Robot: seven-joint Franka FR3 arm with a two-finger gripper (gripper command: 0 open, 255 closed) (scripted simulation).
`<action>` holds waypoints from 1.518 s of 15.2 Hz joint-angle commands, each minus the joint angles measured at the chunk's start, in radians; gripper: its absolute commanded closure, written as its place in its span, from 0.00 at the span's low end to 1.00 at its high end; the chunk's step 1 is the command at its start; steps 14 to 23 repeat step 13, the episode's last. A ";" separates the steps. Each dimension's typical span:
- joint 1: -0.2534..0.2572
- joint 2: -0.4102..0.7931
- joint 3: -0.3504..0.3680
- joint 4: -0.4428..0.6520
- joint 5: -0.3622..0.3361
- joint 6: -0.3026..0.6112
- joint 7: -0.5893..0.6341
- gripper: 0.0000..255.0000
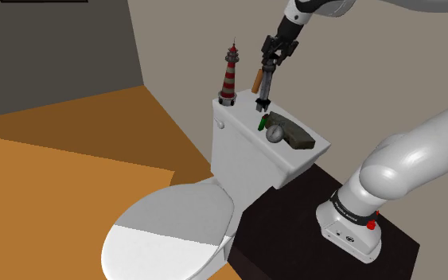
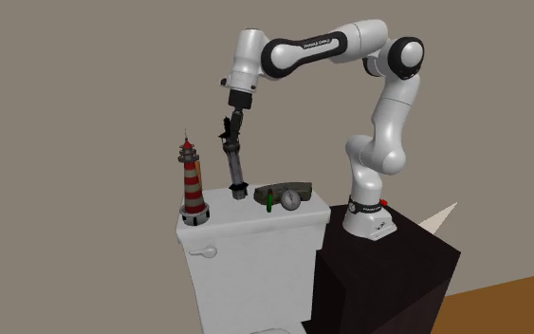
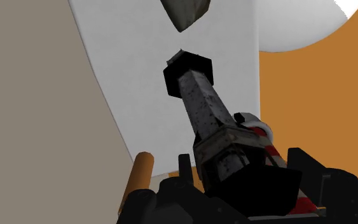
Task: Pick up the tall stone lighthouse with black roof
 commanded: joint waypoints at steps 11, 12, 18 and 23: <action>0.002 0.008 0.002 0.169 -0.003 -0.160 0.015 1.00; 0.002 0.009 0.002 0.171 -0.003 -0.162 0.016 1.00; 0.002 0.009 0.002 0.172 -0.003 -0.162 0.016 1.00; 0.002 0.009 0.002 0.172 -0.003 -0.162 0.016 1.00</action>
